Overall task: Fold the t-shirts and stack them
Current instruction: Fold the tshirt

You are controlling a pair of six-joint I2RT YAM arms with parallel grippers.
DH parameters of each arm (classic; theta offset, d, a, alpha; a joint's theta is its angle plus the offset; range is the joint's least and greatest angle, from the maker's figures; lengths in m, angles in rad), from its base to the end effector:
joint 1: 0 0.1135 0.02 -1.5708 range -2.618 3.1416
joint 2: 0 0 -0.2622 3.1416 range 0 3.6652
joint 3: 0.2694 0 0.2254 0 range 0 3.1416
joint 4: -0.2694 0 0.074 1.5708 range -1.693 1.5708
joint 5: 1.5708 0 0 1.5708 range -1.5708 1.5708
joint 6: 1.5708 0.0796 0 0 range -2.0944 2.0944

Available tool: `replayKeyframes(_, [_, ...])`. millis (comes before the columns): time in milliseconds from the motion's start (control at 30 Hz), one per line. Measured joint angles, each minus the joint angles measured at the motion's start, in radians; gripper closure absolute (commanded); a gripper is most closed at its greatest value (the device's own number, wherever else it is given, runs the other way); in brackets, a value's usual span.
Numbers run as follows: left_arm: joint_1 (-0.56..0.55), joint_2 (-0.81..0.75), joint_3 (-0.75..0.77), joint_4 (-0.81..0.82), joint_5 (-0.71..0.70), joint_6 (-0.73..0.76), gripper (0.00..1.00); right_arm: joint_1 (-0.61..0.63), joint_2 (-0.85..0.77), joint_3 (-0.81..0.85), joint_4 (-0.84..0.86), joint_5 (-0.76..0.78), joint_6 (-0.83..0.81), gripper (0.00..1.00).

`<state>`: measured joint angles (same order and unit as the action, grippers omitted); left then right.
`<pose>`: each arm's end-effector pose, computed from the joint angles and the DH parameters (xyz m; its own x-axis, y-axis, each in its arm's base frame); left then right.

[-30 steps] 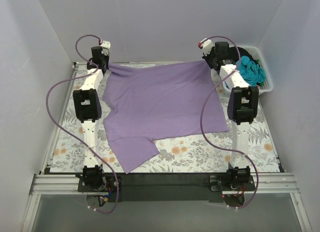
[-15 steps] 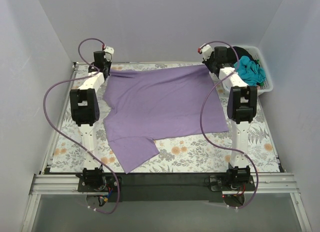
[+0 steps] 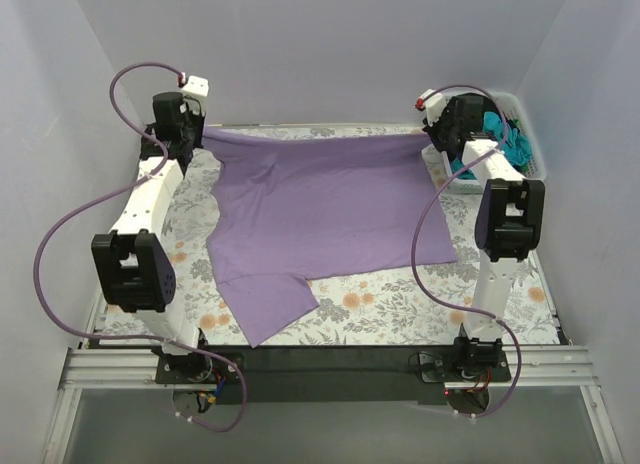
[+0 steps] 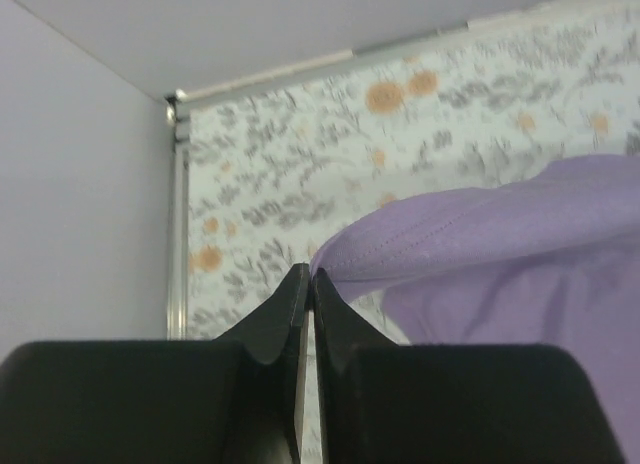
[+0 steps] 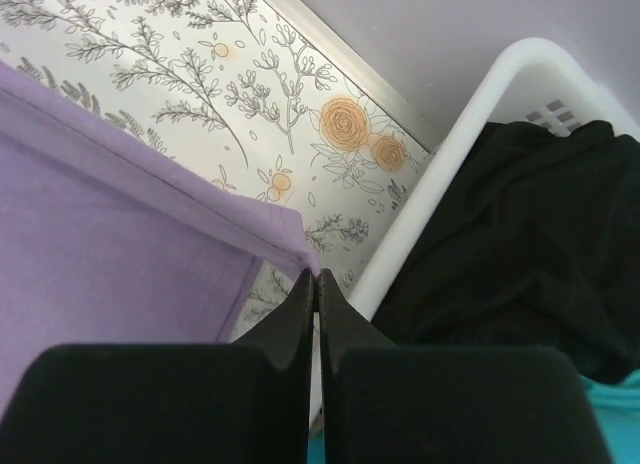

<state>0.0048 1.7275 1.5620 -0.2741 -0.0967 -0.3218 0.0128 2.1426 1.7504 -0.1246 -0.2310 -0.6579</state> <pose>0.4237 0.0097 0.3307 -0.3746 -0.3166 -0.8715 -0.2220 0.9432 -0.2472 0.5170 0.0248 0.2315 -0.2616 -0.5986 -0.7571 -0.4694 0.7643 -0.4421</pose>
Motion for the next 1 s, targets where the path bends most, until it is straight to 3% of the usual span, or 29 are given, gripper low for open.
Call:
replayKeyframes(300, [-0.023,-0.22,-0.425,-0.218,0.046,-0.05,1.0,-0.044,-0.075,-0.13,-0.04,-0.117,-0.1,0.99])
replayKeyframes(433, [-0.035,-0.262,-0.544,-0.308,0.1,-0.058,1.0,-0.034,-0.073,-0.144,-0.076,-0.135,-0.135,0.99])
replayKeyframes(1000, [-0.037,-0.234,-0.552,-0.423,0.182,-0.045,1.0,-0.03,-0.06,-0.116,-0.167,-0.143,-0.206,0.99])
